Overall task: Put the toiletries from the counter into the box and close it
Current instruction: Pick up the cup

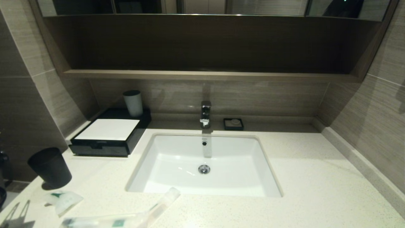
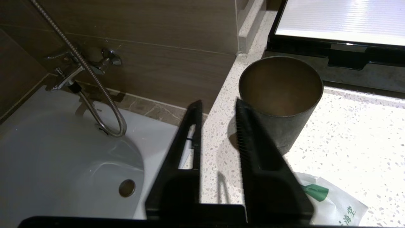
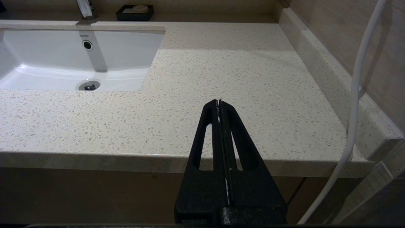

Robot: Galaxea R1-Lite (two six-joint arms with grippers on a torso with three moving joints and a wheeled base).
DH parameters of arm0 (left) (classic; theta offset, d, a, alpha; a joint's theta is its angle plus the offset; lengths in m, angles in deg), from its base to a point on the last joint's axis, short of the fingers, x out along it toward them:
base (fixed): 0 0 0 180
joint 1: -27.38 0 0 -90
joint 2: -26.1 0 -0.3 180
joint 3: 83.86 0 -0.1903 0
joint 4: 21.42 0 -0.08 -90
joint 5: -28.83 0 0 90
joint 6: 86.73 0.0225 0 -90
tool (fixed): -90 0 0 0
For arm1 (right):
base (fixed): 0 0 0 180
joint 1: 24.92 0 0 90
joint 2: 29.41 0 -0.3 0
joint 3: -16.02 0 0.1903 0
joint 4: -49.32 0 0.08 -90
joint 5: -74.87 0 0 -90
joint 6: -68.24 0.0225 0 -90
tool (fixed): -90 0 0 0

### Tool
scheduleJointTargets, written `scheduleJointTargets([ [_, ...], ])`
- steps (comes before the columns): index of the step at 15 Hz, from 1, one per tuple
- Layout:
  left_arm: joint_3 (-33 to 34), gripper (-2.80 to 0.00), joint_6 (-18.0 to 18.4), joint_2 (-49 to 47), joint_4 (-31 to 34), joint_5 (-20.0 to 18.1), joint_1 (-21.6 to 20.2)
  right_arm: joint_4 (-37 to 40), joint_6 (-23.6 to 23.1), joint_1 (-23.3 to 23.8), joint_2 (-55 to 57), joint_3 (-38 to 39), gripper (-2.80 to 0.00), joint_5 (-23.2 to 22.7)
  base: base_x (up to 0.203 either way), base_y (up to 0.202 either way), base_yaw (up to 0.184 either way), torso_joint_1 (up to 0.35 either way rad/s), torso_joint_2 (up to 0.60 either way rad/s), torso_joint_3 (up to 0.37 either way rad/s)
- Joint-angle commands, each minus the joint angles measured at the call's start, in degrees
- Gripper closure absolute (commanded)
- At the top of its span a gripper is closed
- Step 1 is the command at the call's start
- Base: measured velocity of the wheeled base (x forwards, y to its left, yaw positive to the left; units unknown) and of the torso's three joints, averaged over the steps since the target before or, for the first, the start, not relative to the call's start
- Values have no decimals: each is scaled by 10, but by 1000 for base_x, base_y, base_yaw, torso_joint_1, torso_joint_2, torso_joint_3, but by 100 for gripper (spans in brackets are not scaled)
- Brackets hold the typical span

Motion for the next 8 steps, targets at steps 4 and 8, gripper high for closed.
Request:
scheduleJointTargets([
  [4, 13, -280, -9, -7, -15, 0, 0, 0, 0, 0, 0, 0, 0, 0, 0, 0, 0, 0, 0, 0],
  [8, 61, -280, -12, -34, -30, -13, 8, 0, 0, 0, 0, 0, 0, 0, 0, 0, 0, 0, 0, 0],
])
